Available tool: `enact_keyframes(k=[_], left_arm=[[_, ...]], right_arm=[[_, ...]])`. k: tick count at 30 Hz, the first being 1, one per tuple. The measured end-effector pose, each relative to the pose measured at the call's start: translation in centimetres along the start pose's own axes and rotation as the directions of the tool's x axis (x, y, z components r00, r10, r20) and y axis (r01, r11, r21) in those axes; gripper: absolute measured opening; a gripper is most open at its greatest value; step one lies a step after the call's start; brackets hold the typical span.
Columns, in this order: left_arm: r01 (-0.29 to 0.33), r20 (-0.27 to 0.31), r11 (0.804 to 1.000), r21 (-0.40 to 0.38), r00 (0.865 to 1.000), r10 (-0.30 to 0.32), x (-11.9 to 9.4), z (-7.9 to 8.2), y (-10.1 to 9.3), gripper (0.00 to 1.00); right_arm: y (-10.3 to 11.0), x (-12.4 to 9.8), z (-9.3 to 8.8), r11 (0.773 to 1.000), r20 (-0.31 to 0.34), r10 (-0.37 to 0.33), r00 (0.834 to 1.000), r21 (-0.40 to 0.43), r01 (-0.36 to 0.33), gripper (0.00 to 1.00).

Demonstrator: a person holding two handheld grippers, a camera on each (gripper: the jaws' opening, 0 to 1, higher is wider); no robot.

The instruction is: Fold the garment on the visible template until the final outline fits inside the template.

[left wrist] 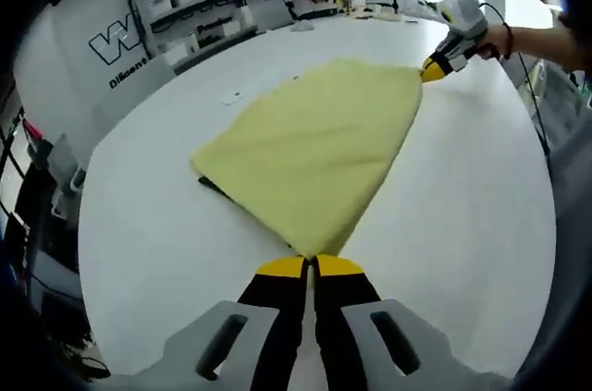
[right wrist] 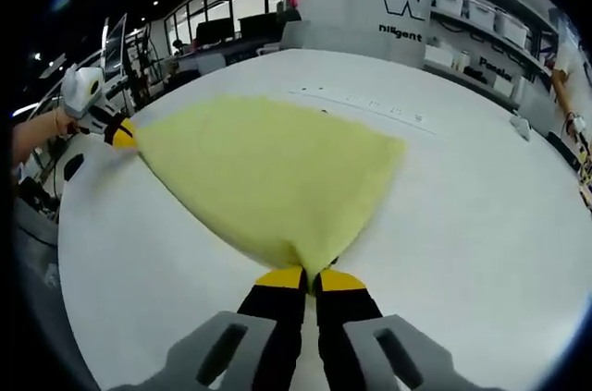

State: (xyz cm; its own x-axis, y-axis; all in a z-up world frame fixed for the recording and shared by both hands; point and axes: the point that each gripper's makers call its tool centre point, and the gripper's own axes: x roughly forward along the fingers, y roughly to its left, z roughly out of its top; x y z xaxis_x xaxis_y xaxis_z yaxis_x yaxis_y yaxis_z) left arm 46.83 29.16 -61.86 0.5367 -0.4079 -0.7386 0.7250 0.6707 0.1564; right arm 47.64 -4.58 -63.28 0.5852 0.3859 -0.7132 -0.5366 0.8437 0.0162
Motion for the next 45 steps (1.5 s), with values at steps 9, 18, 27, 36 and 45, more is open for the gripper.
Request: enact_keyframes(k=[9, 18, 27, 36, 45], left_arm=[[0.020, -0.005, 1.000, -0.015, 1.000, -0.020, -0.8, -1.1, -0.9, 0.04], [0.036, 0.001, 0.999, -0.032, 0.999, -0.036, -2.1, -2.2, -2.2, 0.04], [0.060, 0.002, 0.996, -0.065, 0.998, -0.060, -3.6, -3.9, -4.5, 0.04], [0.068, 0.004, 0.991, -0.111, 0.998, -0.068, -5.0, -5.6, -6.8, 0.05], [0.066, 0.015, 0.984, -0.164, 0.998, -0.064, -5.9, -6.3, -7.6, 0.05]], right_arm=[[1.2, -1.0, -1.0, 0.999, -0.033, 0.032, 0.999, -0.025, -0.033, 0.00], [2.6, -2.3, -2.4, 0.997, -0.064, 0.059, 0.996, -0.037, -0.061, 0.00], [4.4, -3.9, -4.6, 0.996, -0.094, 0.079, 0.992, -0.042, -0.083, 0.00], [6.0, -5.3, -6.5, 0.996, -0.109, 0.086, 0.990, -0.030, -0.090, 0.00], [7.1, -6.2, -7.6, 0.996, -0.107, 0.088, 0.990, -0.012, -0.090, 0.00]])
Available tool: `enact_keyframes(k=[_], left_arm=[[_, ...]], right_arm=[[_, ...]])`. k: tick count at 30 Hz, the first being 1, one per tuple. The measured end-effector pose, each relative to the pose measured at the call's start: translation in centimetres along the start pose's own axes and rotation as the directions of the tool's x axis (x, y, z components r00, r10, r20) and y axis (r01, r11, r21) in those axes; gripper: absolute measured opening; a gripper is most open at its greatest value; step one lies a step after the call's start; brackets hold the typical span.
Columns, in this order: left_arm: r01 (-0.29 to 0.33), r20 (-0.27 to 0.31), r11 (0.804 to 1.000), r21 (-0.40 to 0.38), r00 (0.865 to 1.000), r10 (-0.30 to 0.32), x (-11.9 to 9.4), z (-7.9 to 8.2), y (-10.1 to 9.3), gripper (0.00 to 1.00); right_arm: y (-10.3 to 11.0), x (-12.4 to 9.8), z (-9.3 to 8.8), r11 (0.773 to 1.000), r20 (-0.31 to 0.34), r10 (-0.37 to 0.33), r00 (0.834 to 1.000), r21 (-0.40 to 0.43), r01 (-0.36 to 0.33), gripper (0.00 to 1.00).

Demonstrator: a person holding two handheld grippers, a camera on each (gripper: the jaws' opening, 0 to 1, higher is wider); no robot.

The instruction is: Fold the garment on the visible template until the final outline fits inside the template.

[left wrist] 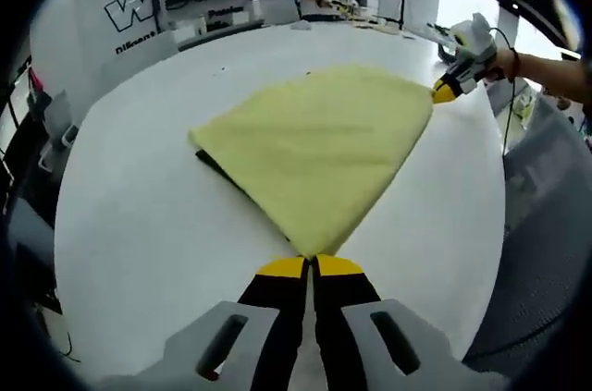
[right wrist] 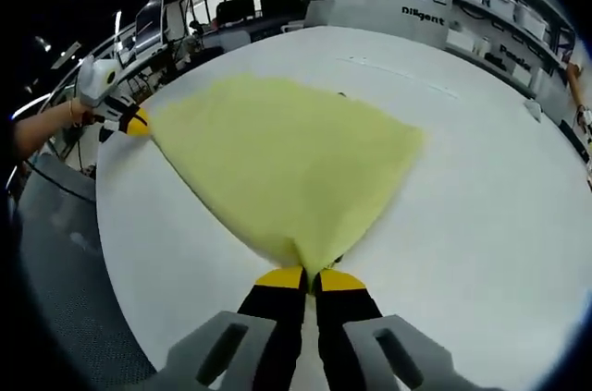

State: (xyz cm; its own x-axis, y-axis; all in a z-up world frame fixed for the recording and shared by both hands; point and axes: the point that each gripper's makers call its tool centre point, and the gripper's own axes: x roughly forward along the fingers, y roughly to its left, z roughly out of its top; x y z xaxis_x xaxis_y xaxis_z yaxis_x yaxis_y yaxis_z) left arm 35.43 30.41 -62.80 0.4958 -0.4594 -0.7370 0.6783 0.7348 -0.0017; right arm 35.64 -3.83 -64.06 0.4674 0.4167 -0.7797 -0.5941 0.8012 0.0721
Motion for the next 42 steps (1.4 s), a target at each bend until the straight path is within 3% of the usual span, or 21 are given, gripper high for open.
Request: enact_keyframes(k=[5, 10, 12, 14, 17, 21, 23, 26, 29, 34, 37, 39, 42], left_arm=[[0.002, -0.014, 1.000, 0.010, 1.000, -0.002, -0.1, -0.5, -0.5, 0.05], [0.004, -0.025, 0.999, -0.032, 1.000, -0.005, -0.1, -0.7, -0.5, 0.05], [0.024, -0.049, 0.994, -0.102, 0.998, -0.029, 0.0, -1.1, -0.8, 0.05], [0.019, -0.060, 0.992, -0.123, 0.998, -0.026, 0.0, -1.3, -0.8, 0.05], [0.006, -0.034, 0.991, -0.137, 0.999, -0.011, -0.4, -1.0, -0.4, 0.12], [-0.007, -0.043, 0.983, -0.185, 0.999, -0.001, -1.5, -0.7, 0.5, 0.26], [-0.027, -0.048, 0.983, -0.183, 0.999, 0.018, -2.2, -0.1, 1.1, 0.32], [-0.043, -0.003, 0.976, -0.213, 0.999, 0.043, -2.8, 1.4, 2.4, 0.40], [-0.073, 0.018, 0.972, -0.222, 0.997, 0.079, -2.7, 2.6, 4.1, 0.45], [-0.092, 0.039, 0.962, -0.257, 0.994, 0.106, -2.2, 4.1, 5.6, 0.40], [-0.132, 0.037, 0.947, -0.294, 0.988, 0.150, -1.4, 4.8, 6.9, 0.52], [-0.130, 0.026, 0.944, -0.304, 0.989, 0.145, -0.7, 5.2, 7.2, 0.57], [-0.128, 0.037, 0.934, -0.333, 0.988, 0.149, -0.1, 5.8, 7.7, 0.58]], right_arm=[[0.3, -0.1, -0.3, 1.000, -0.003, -0.004, 1.000, 0.007, 0.004, 0.00], [0.6, -0.2, -0.9, 1.000, -0.016, 0.004, 1.000, 0.025, -0.004, 0.00], [0.5, -0.2, -0.8, 0.999, -0.010, 0.004, 1.000, 0.034, -0.003, 0.00], [0.5, -0.4, -1.0, 0.999, -0.021, 0.010, 1.000, 0.042, -0.009, 0.00], [0.5, -0.8, -0.4, 0.997, 0.002, 0.019, 1.000, 0.074, -0.019, 0.10], [-0.2, -1.3, 0.4, 0.992, 0.017, 0.008, 1.000, 0.129, -0.010, 0.34], [-0.6, -1.4, 0.8, 0.988, 0.028, 0.001, 1.000, 0.157, -0.005, 0.39], [-1.2, -1.4, 2.1, 0.972, 0.071, 0.002, 0.997, 0.234, -0.019, 0.43], [-1.8, -1.3, 3.0, 0.972, 0.074, 0.005, 0.997, 0.234, -0.022, 0.46], [-2.8, -1.1, 5.0, 0.971, 0.087, -0.022, 0.996, 0.240, 0.001, 0.52], [-3.3, -0.6, 6.2, 0.966, 0.100, -0.027, 0.995, 0.260, 0.000, 0.53], [-3.8, -0.1, 6.9, 0.961, 0.099, -0.040, 0.994, 0.277, 0.011, 0.54], [-4.5, 0.6, 8.0, 0.959, 0.102, -0.049, 0.994, 0.283, 0.018, 0.53]])
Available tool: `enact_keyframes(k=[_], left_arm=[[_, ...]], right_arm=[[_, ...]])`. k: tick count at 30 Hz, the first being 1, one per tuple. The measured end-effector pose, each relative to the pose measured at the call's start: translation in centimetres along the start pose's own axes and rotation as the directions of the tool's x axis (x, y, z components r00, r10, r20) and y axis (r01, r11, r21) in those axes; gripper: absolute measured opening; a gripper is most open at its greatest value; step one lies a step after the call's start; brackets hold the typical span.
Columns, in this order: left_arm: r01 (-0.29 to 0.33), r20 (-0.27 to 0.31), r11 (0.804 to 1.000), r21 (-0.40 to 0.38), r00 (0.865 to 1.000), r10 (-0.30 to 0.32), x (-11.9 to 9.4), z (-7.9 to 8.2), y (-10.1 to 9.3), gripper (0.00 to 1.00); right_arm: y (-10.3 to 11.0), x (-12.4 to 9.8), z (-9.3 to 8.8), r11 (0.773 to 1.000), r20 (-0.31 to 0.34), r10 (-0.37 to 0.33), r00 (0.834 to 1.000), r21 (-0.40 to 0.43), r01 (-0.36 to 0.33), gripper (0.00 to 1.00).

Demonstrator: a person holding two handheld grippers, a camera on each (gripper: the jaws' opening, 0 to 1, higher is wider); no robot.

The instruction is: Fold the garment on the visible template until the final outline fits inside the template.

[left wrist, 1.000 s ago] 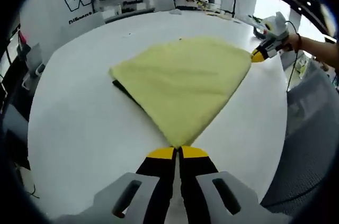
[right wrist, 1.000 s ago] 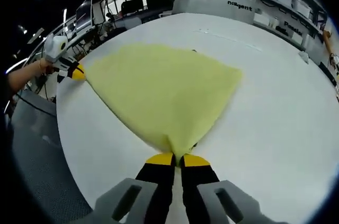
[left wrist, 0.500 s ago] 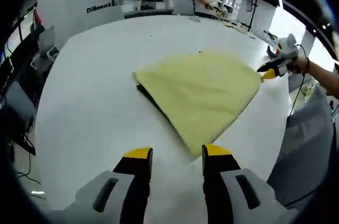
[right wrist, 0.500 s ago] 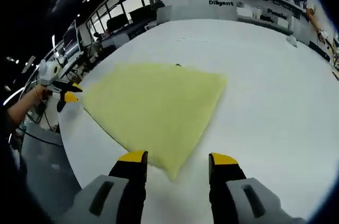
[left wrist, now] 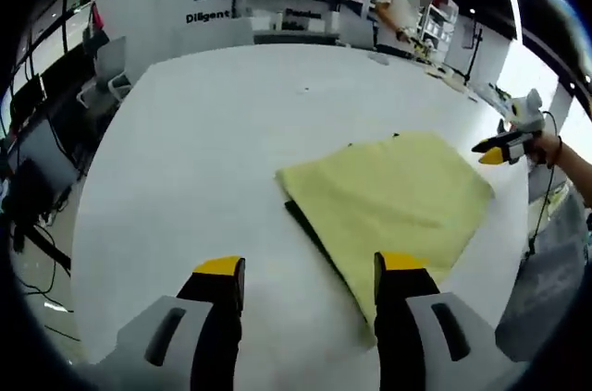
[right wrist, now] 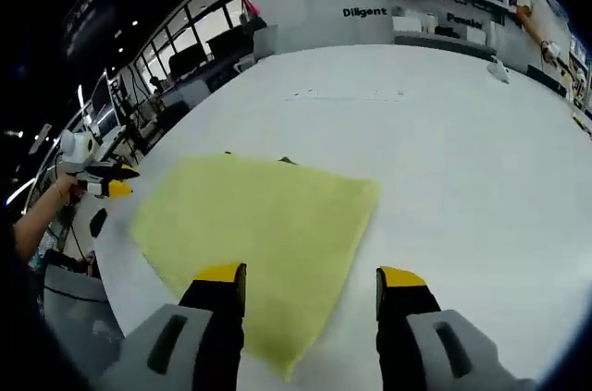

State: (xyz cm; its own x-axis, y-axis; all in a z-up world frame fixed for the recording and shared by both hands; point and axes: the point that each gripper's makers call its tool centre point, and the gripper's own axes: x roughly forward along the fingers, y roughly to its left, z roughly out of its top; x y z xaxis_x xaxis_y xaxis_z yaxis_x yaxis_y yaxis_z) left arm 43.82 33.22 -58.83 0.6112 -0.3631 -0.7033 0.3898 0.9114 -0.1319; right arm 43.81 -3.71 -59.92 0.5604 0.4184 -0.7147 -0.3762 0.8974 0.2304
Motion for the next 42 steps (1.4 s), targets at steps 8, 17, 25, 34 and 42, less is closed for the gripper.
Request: enact_keyframes(k=[8, 17, 25, 34, 42], left_arm=[[0.024, 0.012, 0.997, -0.077, 1.000, -0.023, 2.5, 2.1, 0.6, 0.60], [0.025, 0.015, 0.996, -0.090, 1.000, -0.023, 5.8, 4.0, 1.5, 0.53], [0.047, -0.023, 0.992, -0.114, 0.998, -0.050, 8.1, 3.9, 1.3, 0.50], [0.032, -0.057, 0.992, -0.120, 0.998, -0.039, 9.6, 3.6, 1.3, 0.33], [0.006, -0.101, 0.995, -0.096, 0.995, -0.015, 10.0, 3.4, 1.5, 0.18]], right_arm=[[-1.8, 2.8, 1.8, 0.997, -0.009, -0.028, 1.000, 0.065, 0.028, 0.50], [-3.0, 5.2, 2.8, 0.996, -0.018, -0.055, 0.998, 0.068, 0.056, 0.48], [-4.2, 6.8, 3.5, 0.993, -0.009, -0.095, 0.995, 0.068, 0.095, 0.39], [-4.8, 6.6, 2.7, 0.986, -0.046, -0.147, 0.988, 0.077, 0.150, 0.17], [-5.2, 6.8, 3.1, 0.982, -0.056, -0.187, 0.981, 0.028, 0.188, 0.07]])
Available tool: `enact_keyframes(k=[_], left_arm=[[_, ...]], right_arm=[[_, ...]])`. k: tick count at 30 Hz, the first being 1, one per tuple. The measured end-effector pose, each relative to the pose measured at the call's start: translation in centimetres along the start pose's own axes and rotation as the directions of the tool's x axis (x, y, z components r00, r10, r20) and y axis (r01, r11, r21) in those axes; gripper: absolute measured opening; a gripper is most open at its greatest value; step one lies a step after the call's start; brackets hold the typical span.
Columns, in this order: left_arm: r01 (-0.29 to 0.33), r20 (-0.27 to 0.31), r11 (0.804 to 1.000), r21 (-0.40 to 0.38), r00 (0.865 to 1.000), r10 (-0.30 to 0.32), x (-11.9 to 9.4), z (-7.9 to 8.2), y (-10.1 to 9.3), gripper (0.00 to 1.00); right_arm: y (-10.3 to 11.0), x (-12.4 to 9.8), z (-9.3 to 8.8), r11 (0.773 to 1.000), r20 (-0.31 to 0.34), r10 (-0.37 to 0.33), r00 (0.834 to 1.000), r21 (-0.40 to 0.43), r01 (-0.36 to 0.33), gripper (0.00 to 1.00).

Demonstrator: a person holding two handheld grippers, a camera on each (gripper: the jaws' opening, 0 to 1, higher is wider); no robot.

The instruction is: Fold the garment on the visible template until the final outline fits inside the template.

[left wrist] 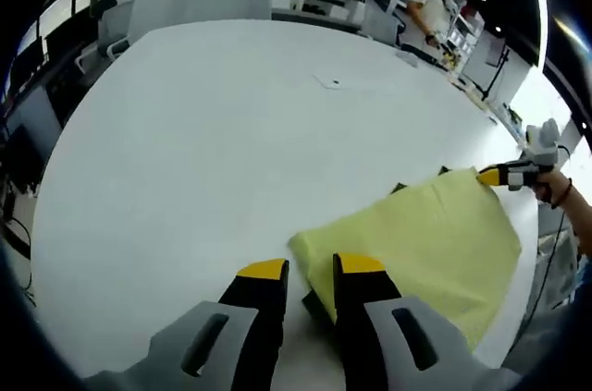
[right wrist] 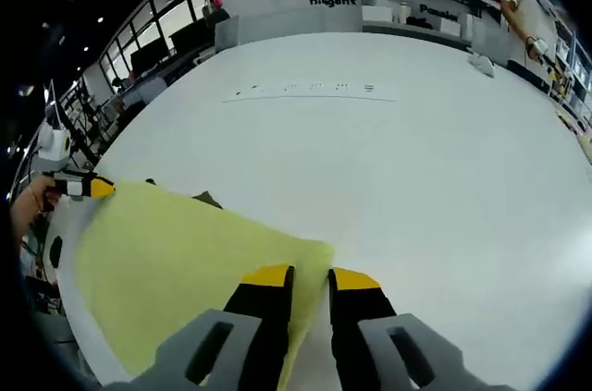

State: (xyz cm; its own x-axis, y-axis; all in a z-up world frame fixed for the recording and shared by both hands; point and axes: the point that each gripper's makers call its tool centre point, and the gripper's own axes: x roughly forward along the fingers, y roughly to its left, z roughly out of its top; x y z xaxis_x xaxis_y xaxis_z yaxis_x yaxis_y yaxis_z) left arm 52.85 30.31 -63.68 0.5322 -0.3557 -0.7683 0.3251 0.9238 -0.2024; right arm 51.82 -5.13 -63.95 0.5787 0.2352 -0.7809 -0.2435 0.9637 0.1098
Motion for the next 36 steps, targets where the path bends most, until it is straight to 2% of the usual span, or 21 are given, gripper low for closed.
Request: enact_keyframes(k=[2, 3, 6, 8, 12, 16, 18, 20, 25, 26, 29, 32, 34, 36], left_arm=[[-0.016, -0.007, 1.000, 0.024, 1.000, 0.016, 0.1, -0.1, 0.0, 0.07], [-0.030, -0.011, 0.999, 0.039, 0.999, 0.031, 0.2, -0.1, 0.3, 0.07], [-0.007, -0.026, 0.999, 0.050, 1.000, 0.008, 0.1, -0.2, -0.2, 0.07], [-0.022, -0.018, 0.998, 0.051, 1.000, 0.023, -0.1, 0.0, 0.0, 0.06], [-0.021, 0.008, 0.997, 0.069, 1.000, 0.020, -1.1, 0.7, -0.1, 0.06], [-0.021, 0.035, 0.996, 0.090, 0.999, 0.018, -2.6, 1.4, -0.5, 0.06], [-0.030, 0.063, 0.989, 0.145, 0.998, 0.021, -3.5, 2.2, -0.7, 0.06], [-0.047, 0.081, 0.985, 0.167, 0.996, 0.034, -4.3, 2.7, -0.7, 0.06], [-0.079, 0.143, 0.982, 0.174, 0.988, 0.054, -5.4, 4.5, -0.6, 0.06], [-0.080, 0.143, 0.980, 0.180, 0.988, 0.055, -5.1, 4.6, -0.5, 0.06], [-0.091, 0.082, 0.982, 0.165, 0.994, 0.079, -3.5, 3.3, 0.2, 0.06], [-0.094, 0.089, 0.983, 0.160, 0.993, 0.080, -2.2, 3.1, 0.3, 0.06], [-0.108, 0.081, 0.979, 0.175, 0.992, 0.095, -1.4, 3.0, 0.4, 0.06], [-0.130, 0.062, 0.966, 0.225, 0.991, 0.118, -0.9, 2.8, 0.8, 0.06]], right_arm=[[-0.1, 0.0, 0.0, 1.000, 0.001, -0.008, 1.000, -0.010, 0.008, 0.04], [-0.1, 0.0, 0.1, 1.000, 0.002, -0.007, 1.000, -0.007, 0.007, 0.03], [0.0, 0.0, 0.0, 1.000, -0.005, -0.002, 1.000, -0.013, 0.002, 0.00], [0.2, 0.1, 0.1, 1.000, -0.004, 0.009, 1.000, -0.011, -0.009, 0.00], [0.3, -0.9, 0.7, 0.998, 0.020, -0.009, 1.000, -0.060, 0.010, 0.00], [0.6, -2.4, 2.6, 0.998, 0.079, 0.002, 0.997, -0.062, 0.003, 0.00], [1.0, -2.9, 3.5, 0.997, 0.107, 0.011, 0.994, -0.083, -0.002, 0.00], [1.4, -3.3, 4.5, 0.996, 0.138, 0.016, 0.990, -0.086, -0.004, 0.00], [0.6, -3.2, 6.4, 0.992, 0.195, -0.028, 0.980, -0.117, 0.052, 0.00], [0.5, -2.6, 6.5, 0.989, 0.193, -0.031, 0.981, -0.138, 0.058, 0.00], [0.2, -0.6, 5.5, 0.992, 0.142, -0.031, 0.989, -0.120, 0.049, 0.00], [0.2, 0.4, 5.0, 0.991, 0.121, -0.029, 0.992, -0.128, 0.045, 0.00], [0.0, 0.8, 4.9, 0.990, 0.116, -0.038, 0.993, -0.132, 0.054, 0.00], [-0.4, 1.1, 4.7, 0.990, 0.104, -0.044, 0.994, -0.127, 0.058, 0.00]])
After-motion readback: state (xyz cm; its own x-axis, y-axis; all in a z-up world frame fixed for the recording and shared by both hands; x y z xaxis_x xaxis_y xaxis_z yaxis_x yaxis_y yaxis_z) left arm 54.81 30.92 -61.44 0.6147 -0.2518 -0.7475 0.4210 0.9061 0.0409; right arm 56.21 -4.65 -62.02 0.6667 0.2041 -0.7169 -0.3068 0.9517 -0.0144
